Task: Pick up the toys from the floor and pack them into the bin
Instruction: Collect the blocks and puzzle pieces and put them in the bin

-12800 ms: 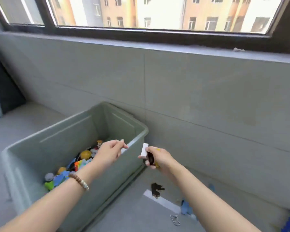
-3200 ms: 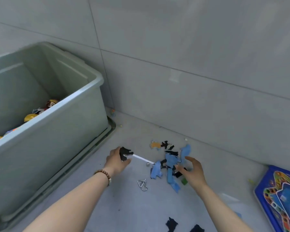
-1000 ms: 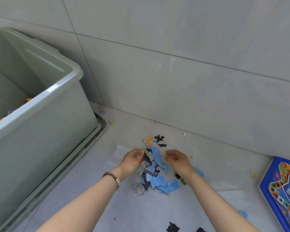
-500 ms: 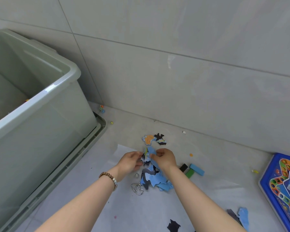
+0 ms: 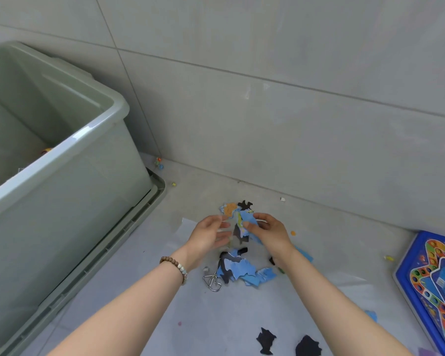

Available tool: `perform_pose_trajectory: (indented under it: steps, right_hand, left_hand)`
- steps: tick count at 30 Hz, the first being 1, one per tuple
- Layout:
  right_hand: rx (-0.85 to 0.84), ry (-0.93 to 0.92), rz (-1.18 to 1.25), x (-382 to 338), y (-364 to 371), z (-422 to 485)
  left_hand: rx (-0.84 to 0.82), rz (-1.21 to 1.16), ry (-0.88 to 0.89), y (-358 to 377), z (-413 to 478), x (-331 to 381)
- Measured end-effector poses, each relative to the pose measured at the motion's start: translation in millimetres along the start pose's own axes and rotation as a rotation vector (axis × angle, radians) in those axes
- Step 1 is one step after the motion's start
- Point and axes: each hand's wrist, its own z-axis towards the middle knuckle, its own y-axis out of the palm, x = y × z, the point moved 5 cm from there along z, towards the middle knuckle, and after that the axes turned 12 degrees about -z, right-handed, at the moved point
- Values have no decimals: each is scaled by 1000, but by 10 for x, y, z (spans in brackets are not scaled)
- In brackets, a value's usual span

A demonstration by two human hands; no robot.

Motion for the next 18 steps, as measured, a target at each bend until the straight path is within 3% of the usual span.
perform_pose_trajectory:
  steps: [6,10,14,18]
  right_hand:
    - [-79,90,-125,363,78,-274]
    - [-59,23,-182,442,257,-332]
    - [21,-93,-437,499,268,-294]
    - [30,-25,-479,525,297,-313]
  left_hand:
    - [121,346,34,-366,-198,-231]
    - [107,536,48,-542,-324,-378]
    - [72,463,-53,-533,-434,-435]
    - [-2,279,-146,-374,-457,-514]
